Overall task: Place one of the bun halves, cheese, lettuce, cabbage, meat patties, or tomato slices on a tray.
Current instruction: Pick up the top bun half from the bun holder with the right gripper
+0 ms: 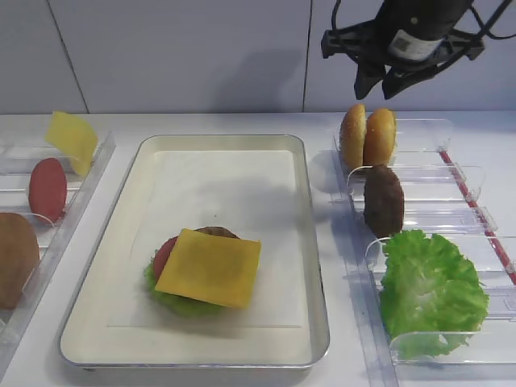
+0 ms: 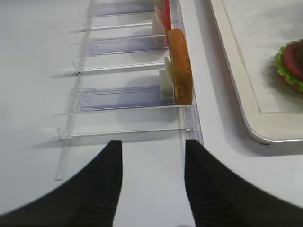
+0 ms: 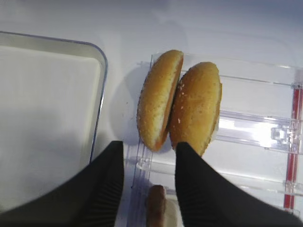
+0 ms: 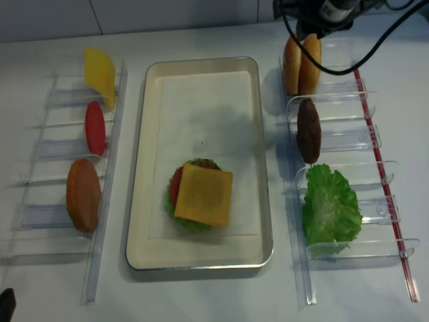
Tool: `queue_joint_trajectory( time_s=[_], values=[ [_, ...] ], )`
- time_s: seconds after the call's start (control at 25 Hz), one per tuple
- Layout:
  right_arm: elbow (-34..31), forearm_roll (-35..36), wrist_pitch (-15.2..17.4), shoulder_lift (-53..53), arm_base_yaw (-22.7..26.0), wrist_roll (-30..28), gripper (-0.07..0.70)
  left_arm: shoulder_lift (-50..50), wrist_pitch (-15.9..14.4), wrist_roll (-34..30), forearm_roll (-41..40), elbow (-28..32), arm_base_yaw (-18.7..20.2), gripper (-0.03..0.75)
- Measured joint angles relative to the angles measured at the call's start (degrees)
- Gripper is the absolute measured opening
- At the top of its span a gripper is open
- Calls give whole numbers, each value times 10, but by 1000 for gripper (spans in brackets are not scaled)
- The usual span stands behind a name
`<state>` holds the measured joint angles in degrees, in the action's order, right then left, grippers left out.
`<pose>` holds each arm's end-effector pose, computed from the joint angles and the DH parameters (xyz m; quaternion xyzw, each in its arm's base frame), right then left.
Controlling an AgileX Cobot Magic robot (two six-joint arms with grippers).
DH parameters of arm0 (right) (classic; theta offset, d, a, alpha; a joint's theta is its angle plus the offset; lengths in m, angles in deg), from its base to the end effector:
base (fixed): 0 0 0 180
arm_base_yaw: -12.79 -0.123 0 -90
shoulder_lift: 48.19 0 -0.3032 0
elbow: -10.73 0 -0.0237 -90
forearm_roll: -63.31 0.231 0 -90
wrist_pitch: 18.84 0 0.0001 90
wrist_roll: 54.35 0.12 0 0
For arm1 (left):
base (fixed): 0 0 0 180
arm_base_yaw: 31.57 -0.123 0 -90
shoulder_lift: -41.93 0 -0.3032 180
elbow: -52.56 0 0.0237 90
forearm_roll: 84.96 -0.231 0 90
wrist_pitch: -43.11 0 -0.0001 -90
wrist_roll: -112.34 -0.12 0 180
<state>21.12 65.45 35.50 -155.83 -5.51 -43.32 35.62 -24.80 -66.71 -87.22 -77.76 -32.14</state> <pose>0.3606 0.1231 0.3008 -0.0546 0.9677 0.0789 0.2330 -0.0237 0.0042 0.2382 -0.0138 0.8823 0.0181 0.4702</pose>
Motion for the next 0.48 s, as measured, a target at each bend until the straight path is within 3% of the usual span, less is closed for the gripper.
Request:
queue_joint_trajectory(
  time_s=[0.48],
  values=[
    [7,-14,-63,-44,0,6,314,0,0,0,0,0,0,326]
  ],
)
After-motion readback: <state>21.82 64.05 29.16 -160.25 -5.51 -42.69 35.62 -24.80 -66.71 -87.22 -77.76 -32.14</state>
